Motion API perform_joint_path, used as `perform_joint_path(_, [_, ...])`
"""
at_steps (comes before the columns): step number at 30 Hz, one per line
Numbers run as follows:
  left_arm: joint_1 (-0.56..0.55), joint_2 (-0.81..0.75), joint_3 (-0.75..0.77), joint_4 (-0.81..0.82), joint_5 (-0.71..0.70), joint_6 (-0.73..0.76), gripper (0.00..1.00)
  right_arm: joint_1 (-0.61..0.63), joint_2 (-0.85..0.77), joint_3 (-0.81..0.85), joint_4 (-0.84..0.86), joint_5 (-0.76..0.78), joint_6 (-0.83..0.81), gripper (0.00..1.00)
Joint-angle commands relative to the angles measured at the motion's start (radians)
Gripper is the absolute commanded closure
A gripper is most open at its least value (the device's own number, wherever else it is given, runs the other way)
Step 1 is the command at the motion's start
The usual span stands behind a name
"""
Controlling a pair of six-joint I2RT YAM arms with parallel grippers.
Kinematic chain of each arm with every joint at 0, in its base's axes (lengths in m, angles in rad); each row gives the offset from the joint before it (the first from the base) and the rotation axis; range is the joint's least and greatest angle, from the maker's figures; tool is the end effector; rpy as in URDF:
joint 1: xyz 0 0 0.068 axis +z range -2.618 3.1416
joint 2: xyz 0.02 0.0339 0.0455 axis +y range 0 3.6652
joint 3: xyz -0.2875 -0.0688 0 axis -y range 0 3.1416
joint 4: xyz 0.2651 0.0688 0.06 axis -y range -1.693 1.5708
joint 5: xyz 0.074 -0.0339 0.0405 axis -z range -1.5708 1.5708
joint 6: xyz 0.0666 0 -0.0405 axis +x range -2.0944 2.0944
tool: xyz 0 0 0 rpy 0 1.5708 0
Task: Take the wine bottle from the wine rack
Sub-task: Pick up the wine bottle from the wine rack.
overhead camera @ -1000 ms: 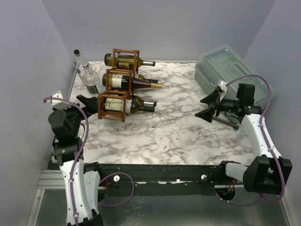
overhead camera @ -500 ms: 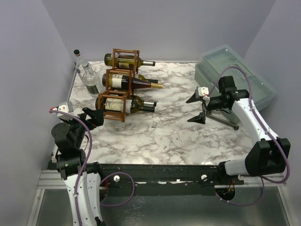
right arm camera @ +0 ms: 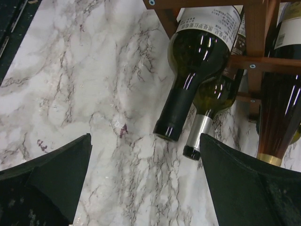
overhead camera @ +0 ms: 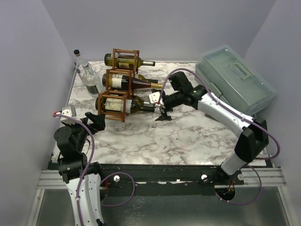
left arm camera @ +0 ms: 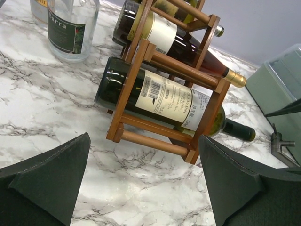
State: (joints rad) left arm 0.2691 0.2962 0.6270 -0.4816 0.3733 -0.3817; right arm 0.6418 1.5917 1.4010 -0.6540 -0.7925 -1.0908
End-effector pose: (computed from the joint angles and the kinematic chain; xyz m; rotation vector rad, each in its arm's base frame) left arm 0.1132 0.0060 0.3198 -0.2829 1.7045 -0.4041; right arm 0.2743 0.2642 0.3193 -1.8871 1.1489 0.7054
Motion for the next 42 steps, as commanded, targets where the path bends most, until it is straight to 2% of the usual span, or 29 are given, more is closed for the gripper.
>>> perform_joint_path(1, [0.007, -0.007, -0.03, 0.029, -0.013, 0.012, 0.01, 0.083, 0.096, 0.071, 0.107, 0.173, 0.122, 0.0])
perform_joint_path(4, [0.007, -0.017, -0.046, 0.032, -0.023, 0.017, 0.01, 0.116, 0.154, 0.11, 0.153, 0.243, 0.182, 0.01])
perform_joint_path(9, [0.007, -0.062, -0.086, 0.049, -0.041, 0.037, 0.01, 0.147, 0.225, 0.187, 0.165, 0.315, 0.263, 0.07])
perform_joint_path(17, [0.007, -0.082, -0.097, 0.062, -0.054, 0.043, 0.01, 0.169, 0.247, 0.164, 0.214, 0.424, 0.385, 0.18])
perform_joint_path(21, [0.006, -0.093, -0.099, 0.064, -0.058, 0.044, 0.01, 0.183, 0.226, 0.115, 0.264, 0.43, 0.396, 0.19])
perform_joint_path(28, [0.007, -0.101, -0.102, 0.064, -0.059, 0.043, 0.01, 0.196, 0.271, 0.133, 0.262, 0.457, 0.402, 0.26])
perform_joint_path(42, [0.007, -0.11, -0.108, 0.063, -0.065, 0.04, 0.01, 0.199, 0.308, 0.142, 0.3, 0.468, 0.453, 0.33])
